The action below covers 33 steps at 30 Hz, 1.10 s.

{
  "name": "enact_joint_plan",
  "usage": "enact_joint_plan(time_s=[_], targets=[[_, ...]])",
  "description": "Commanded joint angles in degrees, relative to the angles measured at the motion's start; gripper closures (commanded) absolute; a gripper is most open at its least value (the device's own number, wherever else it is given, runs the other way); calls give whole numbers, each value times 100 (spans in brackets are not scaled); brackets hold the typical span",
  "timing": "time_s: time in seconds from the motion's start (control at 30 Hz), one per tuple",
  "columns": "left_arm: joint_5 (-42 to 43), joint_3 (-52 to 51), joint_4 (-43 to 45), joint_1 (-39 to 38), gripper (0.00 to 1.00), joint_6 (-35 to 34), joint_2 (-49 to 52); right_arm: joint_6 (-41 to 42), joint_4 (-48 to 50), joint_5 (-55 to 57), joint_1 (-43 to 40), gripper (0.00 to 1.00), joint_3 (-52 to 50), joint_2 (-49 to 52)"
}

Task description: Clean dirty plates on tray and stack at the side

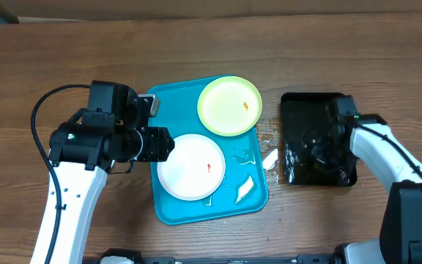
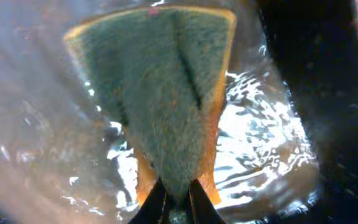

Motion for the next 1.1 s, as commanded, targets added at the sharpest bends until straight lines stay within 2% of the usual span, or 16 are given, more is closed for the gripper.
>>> enact_joint_plan(time_s=[0.0, 0.17, 0.33, 0.47, 0.6, 0.83, 1.07], targets=[[85, 101, -4, -4, 44, 129, -87, -380, -223, 122, 13, 69, 616, -92], [83, 101, -9, -4, 40, 129, -87, -374, -188, 149, 7, 49, 719, -76], [76, 101, -4, -4, 36, 129, -87, -323, 568, 391, 7, 46, 450, -46], [61, 101, -17, -4, 36, 129, -87, 144, 946, 796, 7, 46, 76, -11], [63, 101, -15, -4, 36, 129, -87, 170, 1088, 815, 4, 55, -111, 105], [63, 101, -17, -4, 36, 129, -87, 291, 1062, 542, 7, 96, -138, 175], [63, 101, -55, -4, 36, 129, -87, -1091, 623, -348, 39, 96, 393, 0]])
